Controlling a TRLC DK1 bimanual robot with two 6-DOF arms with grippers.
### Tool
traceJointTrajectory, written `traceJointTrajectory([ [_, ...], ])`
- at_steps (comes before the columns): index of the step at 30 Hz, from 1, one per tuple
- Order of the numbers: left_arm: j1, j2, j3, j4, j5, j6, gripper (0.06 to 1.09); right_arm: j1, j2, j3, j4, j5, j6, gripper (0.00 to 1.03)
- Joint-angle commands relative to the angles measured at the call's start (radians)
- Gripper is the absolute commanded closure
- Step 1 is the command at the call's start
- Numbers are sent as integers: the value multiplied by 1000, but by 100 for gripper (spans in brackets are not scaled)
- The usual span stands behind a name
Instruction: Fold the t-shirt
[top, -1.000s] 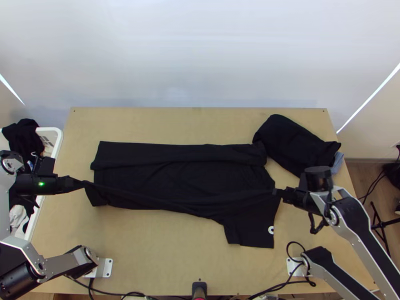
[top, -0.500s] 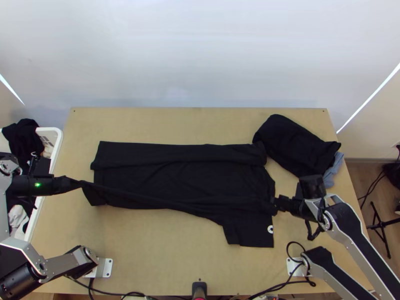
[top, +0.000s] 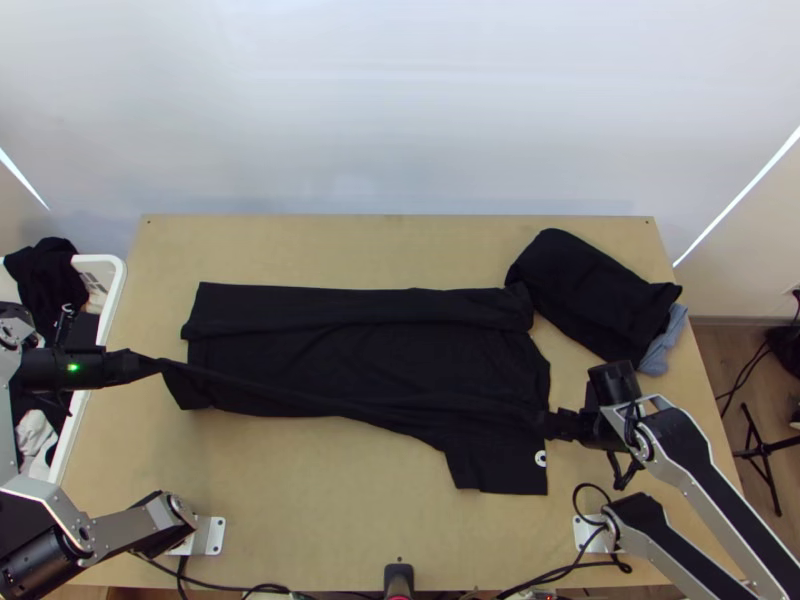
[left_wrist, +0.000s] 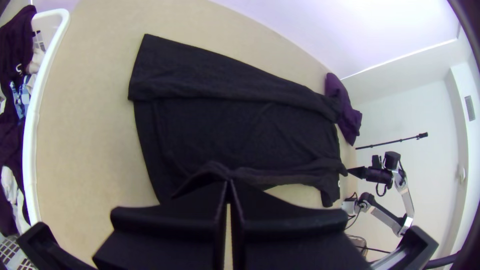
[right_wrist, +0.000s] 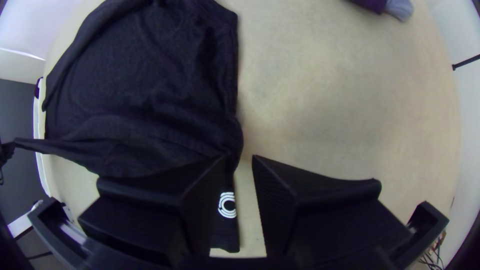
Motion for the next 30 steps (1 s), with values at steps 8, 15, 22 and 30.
traceJointTrajectory([
  [8, -1, -2, -1, -3, -1, -7, 105, 26, -6, 91, -129, -31, 28, 66],
  [15, -12, 0, 0, -3, -1, -13, 105, 102, -38, 70, -161, -45, 97, 66],
  [22, -12, 4, 0, -3, -1, -13, 105, 152, -22, 1, -77, -45, 140, 66],
  [30, -12, 4, 2, -3, -1, -14, 105, 152, 11, -38, 8, -45, 139, 66],
])
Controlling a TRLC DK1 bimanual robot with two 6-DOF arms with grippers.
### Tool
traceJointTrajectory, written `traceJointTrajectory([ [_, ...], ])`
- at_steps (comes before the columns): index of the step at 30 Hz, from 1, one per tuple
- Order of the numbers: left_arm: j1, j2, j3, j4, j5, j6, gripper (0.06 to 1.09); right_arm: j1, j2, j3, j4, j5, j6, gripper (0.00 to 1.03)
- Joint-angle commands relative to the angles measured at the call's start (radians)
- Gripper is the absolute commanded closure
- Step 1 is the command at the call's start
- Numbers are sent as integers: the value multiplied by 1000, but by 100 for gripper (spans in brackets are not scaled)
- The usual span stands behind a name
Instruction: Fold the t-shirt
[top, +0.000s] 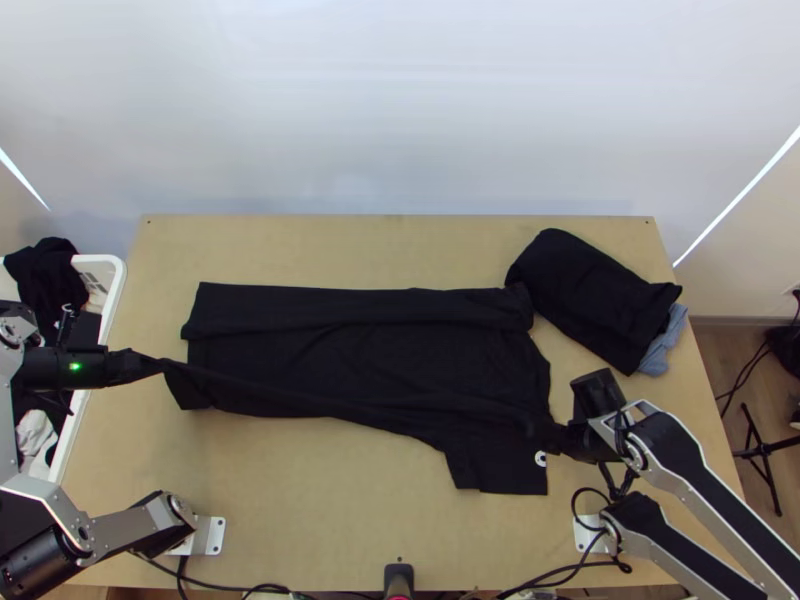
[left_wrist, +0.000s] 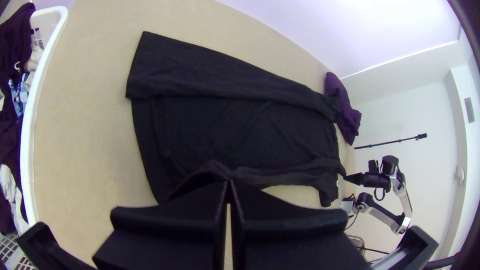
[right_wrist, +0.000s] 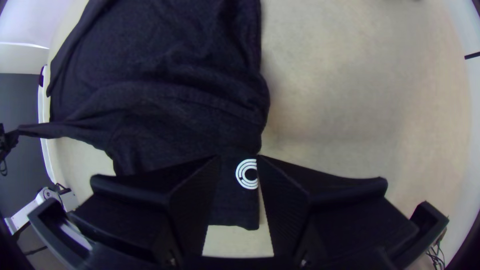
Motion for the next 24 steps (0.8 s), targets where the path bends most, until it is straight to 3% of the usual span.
traceJointTrajectory([
  [1, 0, -1, 1, -1, 0, 1, 105, 9, 24, -38, 65, 0, 3, 68],
  [14, -3, -3, 16, -1, 0, -7, 105, -2, 92, -71, 135, 0, -8, 68],
  [17, -3, -1, 26, -1, 0, -8, 105, -9, 110, -71, 152, 1, -10, 77],
  [24, -3, 1, 24, -3, -1, -10, 105, -25, 119, -77, 164, 1, -16, 77],
])
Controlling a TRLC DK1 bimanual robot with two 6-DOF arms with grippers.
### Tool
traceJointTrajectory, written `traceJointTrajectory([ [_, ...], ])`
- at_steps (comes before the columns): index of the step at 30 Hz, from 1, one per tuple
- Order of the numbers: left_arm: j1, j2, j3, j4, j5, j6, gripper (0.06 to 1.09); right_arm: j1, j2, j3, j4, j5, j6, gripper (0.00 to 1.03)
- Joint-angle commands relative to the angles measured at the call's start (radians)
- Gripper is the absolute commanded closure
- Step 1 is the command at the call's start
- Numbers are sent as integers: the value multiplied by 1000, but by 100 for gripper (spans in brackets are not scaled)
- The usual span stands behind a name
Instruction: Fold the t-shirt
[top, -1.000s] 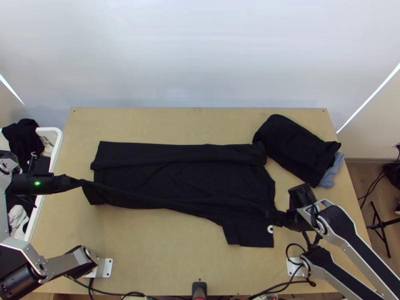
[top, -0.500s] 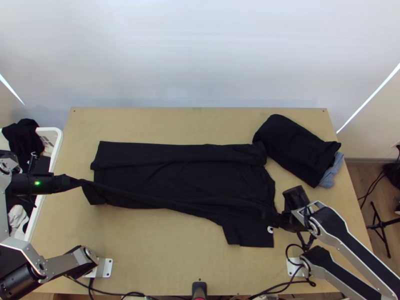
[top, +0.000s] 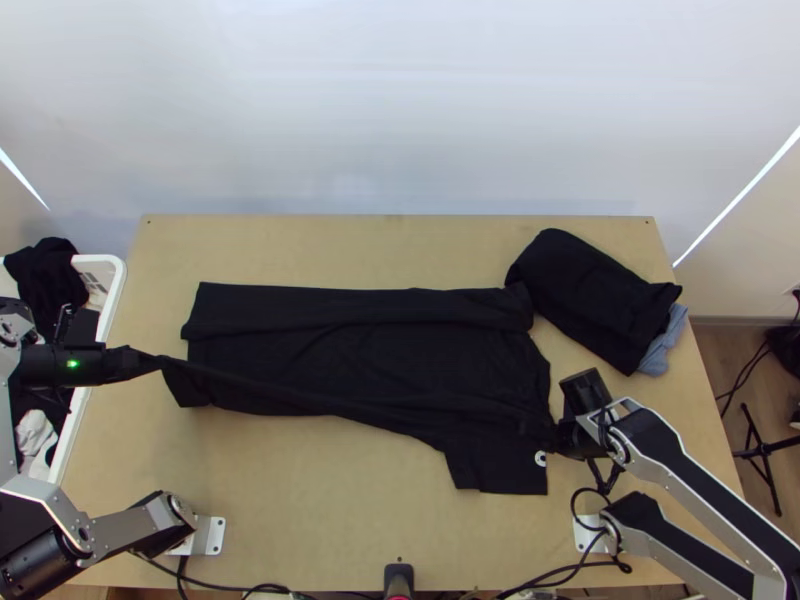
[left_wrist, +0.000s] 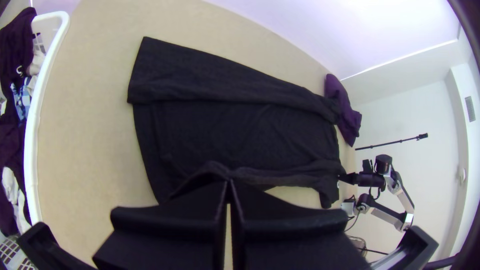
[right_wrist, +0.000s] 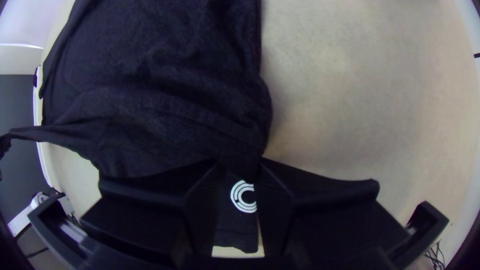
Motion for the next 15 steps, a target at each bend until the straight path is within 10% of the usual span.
traceJointTrajectory([
  [1, 1, 1, -1, 1, -1, -2, 105, -17, 17, -8, 14, 1, -7, 77],
  [15, -3, 7, -4, 1, 1, -2, 105, -37, 17, -14, 13, 0, -24, 82],
])
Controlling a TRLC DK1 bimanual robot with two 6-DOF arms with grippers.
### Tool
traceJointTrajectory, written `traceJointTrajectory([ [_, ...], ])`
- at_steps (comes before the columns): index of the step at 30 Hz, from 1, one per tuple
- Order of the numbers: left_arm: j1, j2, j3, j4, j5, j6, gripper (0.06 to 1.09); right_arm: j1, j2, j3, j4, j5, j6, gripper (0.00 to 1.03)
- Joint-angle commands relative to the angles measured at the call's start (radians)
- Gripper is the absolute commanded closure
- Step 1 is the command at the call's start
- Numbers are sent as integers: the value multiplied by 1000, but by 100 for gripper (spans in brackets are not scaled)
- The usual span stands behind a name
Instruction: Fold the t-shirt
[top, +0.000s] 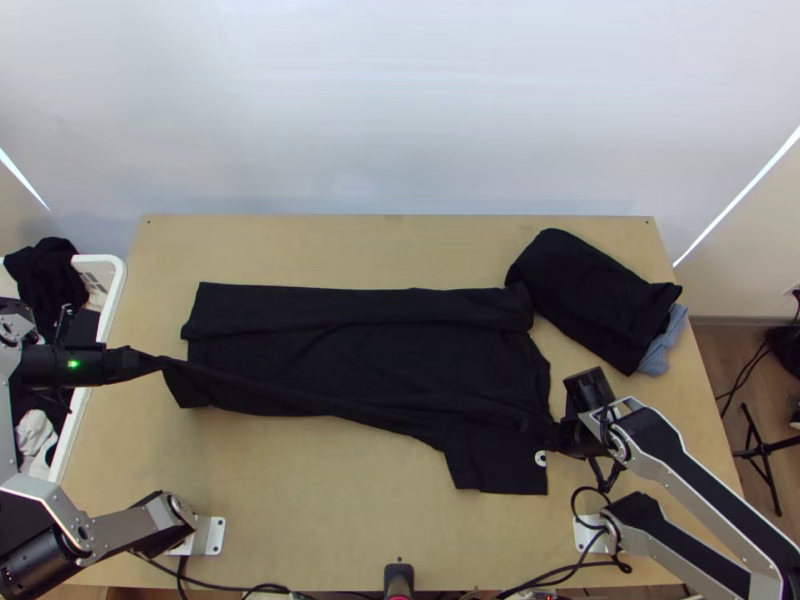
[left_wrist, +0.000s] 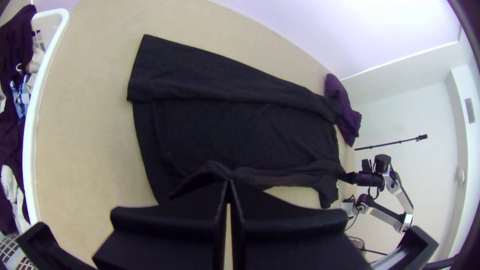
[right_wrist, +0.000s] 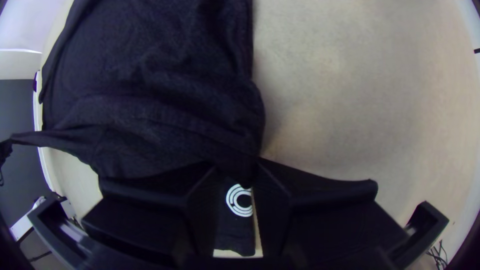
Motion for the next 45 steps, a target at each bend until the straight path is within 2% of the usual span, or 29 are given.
traceJointTrajectory([
  [1, -4, 3, 0, 1, 1, 1, 105, 10, 8, -2, 0, 3, -2, 84],
  [4, -6, 3, 0, 1, 1, 1, 105, 21, 8, 4, 3, 3, -5, 100],
  [13, -3, 4, -1, 1, 0, 1, 105, 18, 2, 34, -10, 3, -5, 100],
  [26, -4, 4, 18, 4, 3, -14, 105, 21, -57, 233, -155, 3, -2, 100],
  [30, -4, 6, 61, 22, 5, -60, 105, 22, -77, 294, -173, 3, -3, 100],
  [38, -6, 58, 167, 122, 6, -231, 105, 16, -54, 457, -165, 6, -5, 100],
  [45, -7, 63, 192, 139, 11, -280, 105, 15, -51, 485, -164, 5, 3, 100],
])
